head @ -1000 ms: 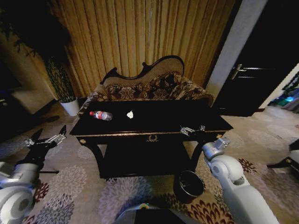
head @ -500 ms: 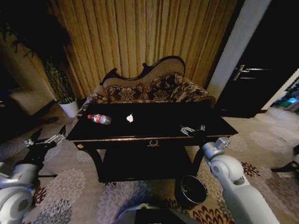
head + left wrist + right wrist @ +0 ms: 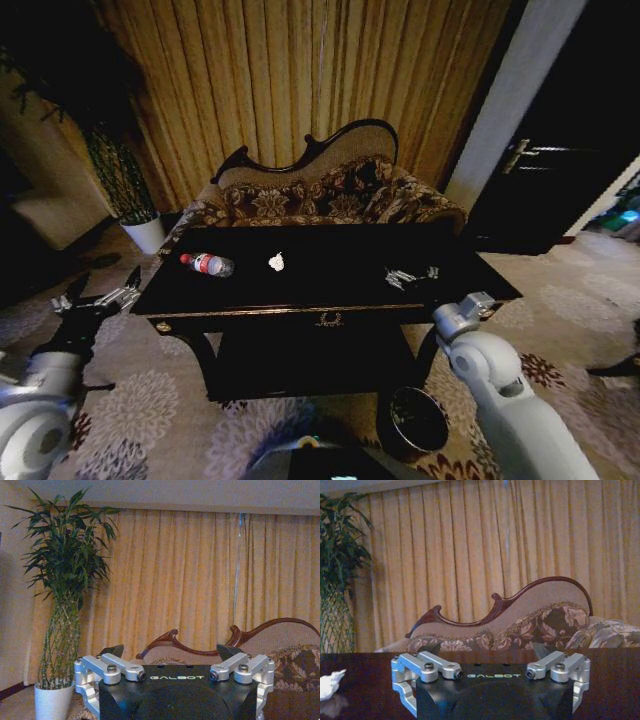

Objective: Move to the front of the table and place the trash on the table into the trash bin.

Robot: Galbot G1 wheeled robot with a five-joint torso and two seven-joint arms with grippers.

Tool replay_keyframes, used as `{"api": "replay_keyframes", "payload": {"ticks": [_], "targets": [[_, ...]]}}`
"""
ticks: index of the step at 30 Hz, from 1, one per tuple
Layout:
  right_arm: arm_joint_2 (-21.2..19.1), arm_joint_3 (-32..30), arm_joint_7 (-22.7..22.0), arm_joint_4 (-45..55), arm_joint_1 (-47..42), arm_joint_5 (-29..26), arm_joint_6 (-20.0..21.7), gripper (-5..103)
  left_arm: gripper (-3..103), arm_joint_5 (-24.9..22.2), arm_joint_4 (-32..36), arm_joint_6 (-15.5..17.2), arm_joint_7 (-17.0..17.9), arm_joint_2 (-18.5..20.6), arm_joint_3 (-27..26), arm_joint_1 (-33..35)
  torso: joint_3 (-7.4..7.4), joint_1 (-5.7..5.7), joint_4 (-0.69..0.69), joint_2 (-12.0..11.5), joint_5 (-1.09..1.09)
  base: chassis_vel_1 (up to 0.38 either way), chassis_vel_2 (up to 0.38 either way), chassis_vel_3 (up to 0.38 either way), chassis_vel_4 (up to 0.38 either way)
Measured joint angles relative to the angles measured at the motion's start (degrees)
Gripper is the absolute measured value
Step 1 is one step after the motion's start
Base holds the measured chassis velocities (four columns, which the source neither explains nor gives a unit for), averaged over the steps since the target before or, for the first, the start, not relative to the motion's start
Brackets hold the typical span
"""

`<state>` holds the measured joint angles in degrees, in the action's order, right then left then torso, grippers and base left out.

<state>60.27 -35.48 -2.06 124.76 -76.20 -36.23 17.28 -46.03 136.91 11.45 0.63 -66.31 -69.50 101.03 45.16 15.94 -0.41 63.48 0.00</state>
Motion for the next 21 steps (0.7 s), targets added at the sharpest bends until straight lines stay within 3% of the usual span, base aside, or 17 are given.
{"api": "replay_keyframes", "payload": {"ticks": [7, 21], "targets": [[-2.49, 3.18, 2.52, -3.17, 3.64, -0.52, 0.08, 100, 100, 0.32, 0.19, 0.00, -0.01, -0.24, 0.57, 0.08, 0.00, 0.00, 0.01, 0.00, 0.00, 0.000, 0.000, 0.000, 0.000], [-11.19, 16.14, 3.88, -8.05, 18.53, -10.51, 2.63, 100, 100, 0.21, 0.68, 1.51, 1.69, 1.23, 1.91, -1.14, 0.01, 0.01, 0.00, -0.01, 0.00, 0.000, 0.000, 0.000, 0.000]]}}
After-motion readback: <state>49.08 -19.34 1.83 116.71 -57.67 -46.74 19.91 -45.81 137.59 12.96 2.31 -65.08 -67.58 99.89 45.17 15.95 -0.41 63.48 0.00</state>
